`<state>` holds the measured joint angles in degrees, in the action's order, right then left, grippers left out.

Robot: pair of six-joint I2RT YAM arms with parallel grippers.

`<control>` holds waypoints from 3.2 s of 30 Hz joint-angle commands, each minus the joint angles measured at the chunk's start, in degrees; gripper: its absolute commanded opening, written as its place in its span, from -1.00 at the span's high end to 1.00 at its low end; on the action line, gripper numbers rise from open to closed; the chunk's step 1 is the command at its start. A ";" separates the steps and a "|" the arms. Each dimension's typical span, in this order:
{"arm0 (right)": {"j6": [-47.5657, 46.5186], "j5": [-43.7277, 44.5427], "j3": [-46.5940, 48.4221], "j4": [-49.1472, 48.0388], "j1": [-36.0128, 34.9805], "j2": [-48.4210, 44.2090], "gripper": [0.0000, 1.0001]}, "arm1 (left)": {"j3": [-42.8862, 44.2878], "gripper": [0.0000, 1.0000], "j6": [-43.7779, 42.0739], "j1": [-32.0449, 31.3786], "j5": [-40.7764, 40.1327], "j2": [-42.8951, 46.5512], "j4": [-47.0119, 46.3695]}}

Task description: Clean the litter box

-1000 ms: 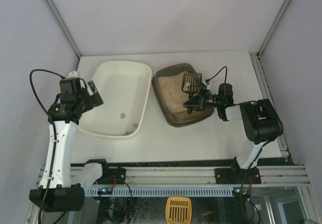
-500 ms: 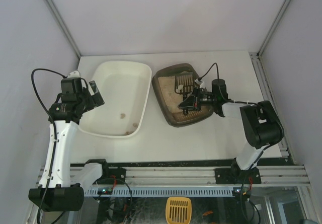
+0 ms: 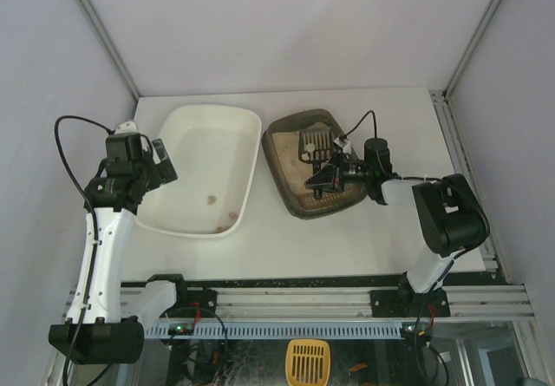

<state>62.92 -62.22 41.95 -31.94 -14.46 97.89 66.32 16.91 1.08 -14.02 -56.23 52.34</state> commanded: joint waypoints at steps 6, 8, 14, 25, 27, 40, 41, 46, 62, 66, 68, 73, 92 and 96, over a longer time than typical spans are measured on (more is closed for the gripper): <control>7.66 -3.22 2.24 -5.64 1.10 1.13 1.00 | 0.08 -0.88 -1.17 -0.21 -2.22 0.91 -2.26; 9.99 -4.57 2.39 -8.92 -1.34 2.11 1.00 | -0.05 -0.89 -1.24 -0.22 -1.95 0.88 -2.32; 28.38 -3.95 -0.77 -34.91 3.28 6.69 1.00 | 0.18 -0.89 -1.08 -0.24 -0.59 0.62 -2.40; 2.26 -1.83 10.07 3.76 -2.95 -0.76 1.00 | 1.69 -0.81 -3.14 -0.27 -3.32 0.60 -2.43; -9.72 1.44 16.88 21.83 -5.75 -2.40 1.00 | 3.60 -0.76 -6.46 -0.16 -4.61 0.37 -2.63; -29.52 20.27 37.02 55.32 -26.44 1.76 1.00 | 15.74 -0.46 -16.03 12.76 7.49 -11.76 5.72; -31.08 23.47 39.42 58.53 -28.27 2.57 1.00 | 16.50 -0.46 -16.72 16.29 10.42 -12.84 5.85; -40.27 47.66 56.33 77.86 -38.92 9.42 1.00 | 24.17 -0.43 -18.53 30.97 25.69 -21.89 13.51; -54.37 102.88 82.73 98.15 -60.74 27.75 1.00 | 20.60 -0.45 -22.69 36.71 43.46 -20.76 13.74; -56.04 105.10 81.82 96.65 -61.21 27.17 1.00 | 19.70 -0.52 -22.80 36.66 42.97 -19.80 13.25; -56.97 105.26 81.44 95.70 -61.13 26.74 1.00 | 19.17 -0.52 -22.77 36.70 42.94 -19.07 12.70; -57.93 101.97 80.66 93.94 -60.18 25.36 1.00 | 16.67 -0.55 -20.56 36.71 42.32 -15.84 9.41; -41.06 43.86 49.90 93.88 -16.77 -3.03 1.00 | 14.61 -0.99 14.67 3.27 25.73 -13.36 -8.89; -39.02 40.38 51.44 98.87 -11.87 2.18 1.00 | 15.93 -0.99 21.96 -8.38 21.38 -17.44 -14.49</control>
<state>19.73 -11.05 92.88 62.28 -28.36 95.68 80.27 27.70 0.93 12.12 -71.16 46.30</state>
